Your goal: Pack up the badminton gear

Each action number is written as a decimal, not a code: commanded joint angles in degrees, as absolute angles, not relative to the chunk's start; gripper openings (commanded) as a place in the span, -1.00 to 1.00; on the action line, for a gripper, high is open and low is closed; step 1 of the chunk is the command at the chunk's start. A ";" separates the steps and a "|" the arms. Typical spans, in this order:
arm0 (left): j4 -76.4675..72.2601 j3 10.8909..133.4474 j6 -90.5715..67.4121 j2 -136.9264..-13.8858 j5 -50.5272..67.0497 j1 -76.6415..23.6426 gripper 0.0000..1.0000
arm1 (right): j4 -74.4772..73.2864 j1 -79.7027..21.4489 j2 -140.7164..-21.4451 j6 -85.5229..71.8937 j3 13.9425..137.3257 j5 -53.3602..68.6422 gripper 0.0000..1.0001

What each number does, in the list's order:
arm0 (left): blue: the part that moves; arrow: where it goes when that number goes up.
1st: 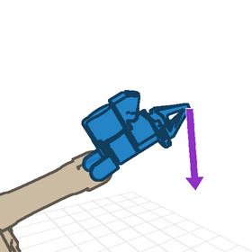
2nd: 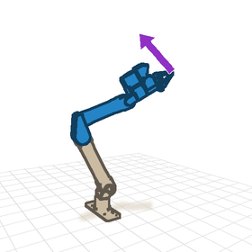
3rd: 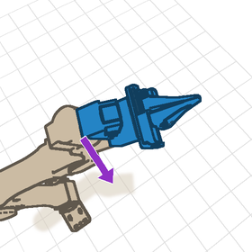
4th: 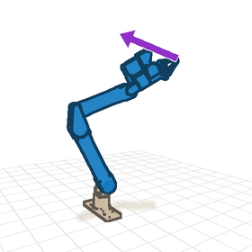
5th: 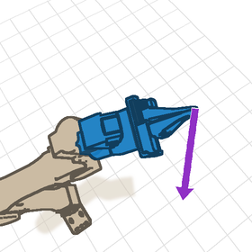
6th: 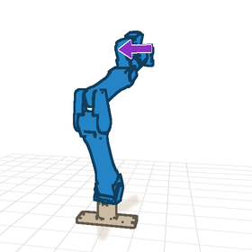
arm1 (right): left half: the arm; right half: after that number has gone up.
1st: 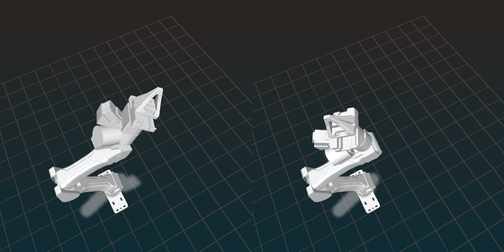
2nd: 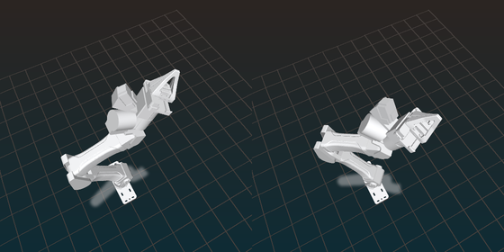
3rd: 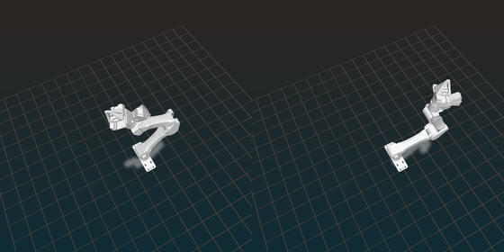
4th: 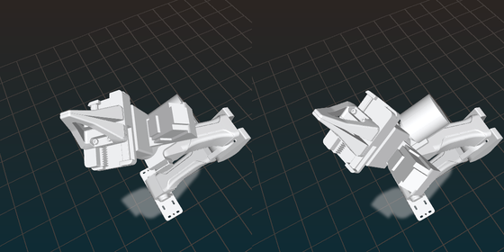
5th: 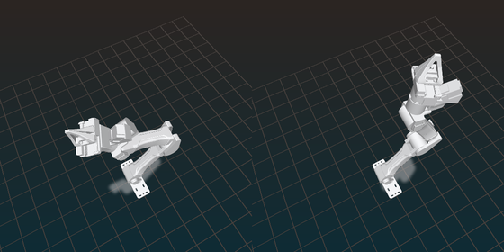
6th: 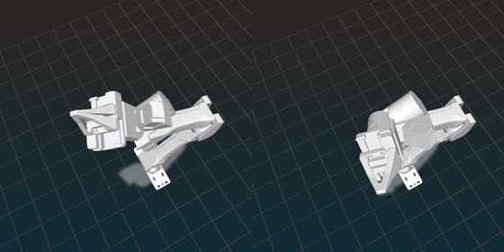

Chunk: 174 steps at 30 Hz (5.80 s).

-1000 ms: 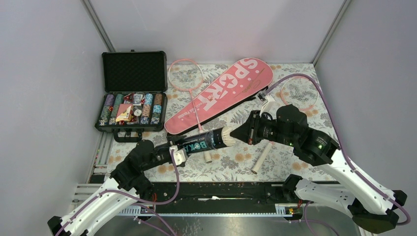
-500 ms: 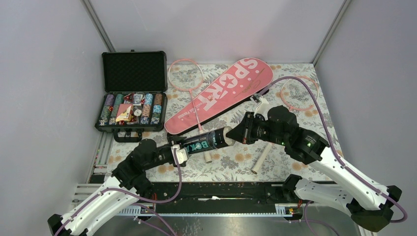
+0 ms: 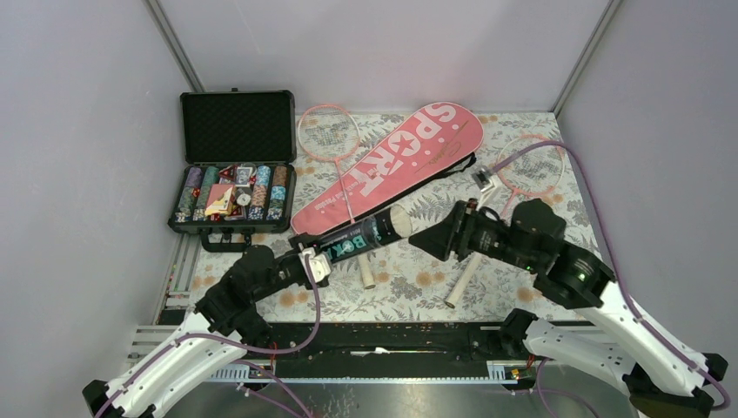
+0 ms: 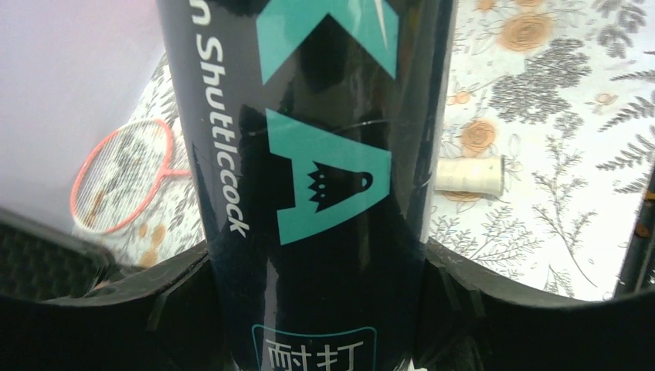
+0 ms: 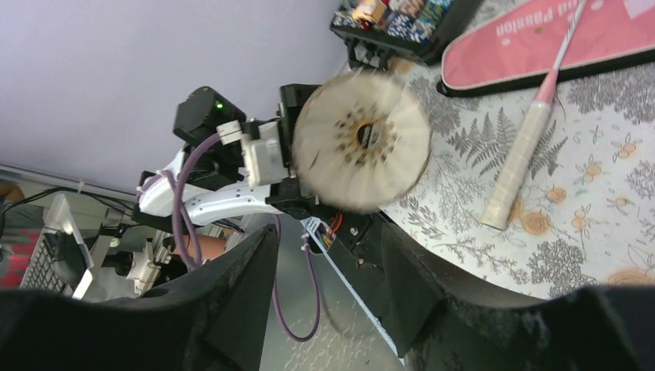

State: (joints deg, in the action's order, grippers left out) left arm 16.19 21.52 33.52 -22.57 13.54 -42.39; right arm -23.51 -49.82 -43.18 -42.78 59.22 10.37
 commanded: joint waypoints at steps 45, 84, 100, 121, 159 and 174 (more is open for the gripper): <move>34.73 58.01 6.94 -15.75 -24.44 -42.05 -0.33 | -1.39 -64.95 -110.29 -49.40 79.79 2.57 0.35; 41.83 60.38 9.81 -11.60 -22.59 -42.15 -0.32 | -8.62 -73.21 -128.14 -43.20 93.50 -14.99 0.03; 42.29 59.06 6.70 -12.93 -20.56 -42.10 -0.32 | -5.07 -73.57 -123.17 -38.81 88.44 -18.45 -0.27; 29.56 44.79 8.52 -12.94 -11.85 -42.10 -0.28 | -24.80 -72.03 -73.52 -21.04 57.05 -22.34 -0.16; 19.09 29.44 14.17 -5.36 -3.65 -42.06 -0.23 | -46.53 -35.66 -74.01 -13.16 57.63 12.76 0.41; 19.58 26.55 15.96 -7.42 13.87 -42.17 -0.21 | -48.94 -22.04 -83.70 -7.31 57.07 24.38 0.39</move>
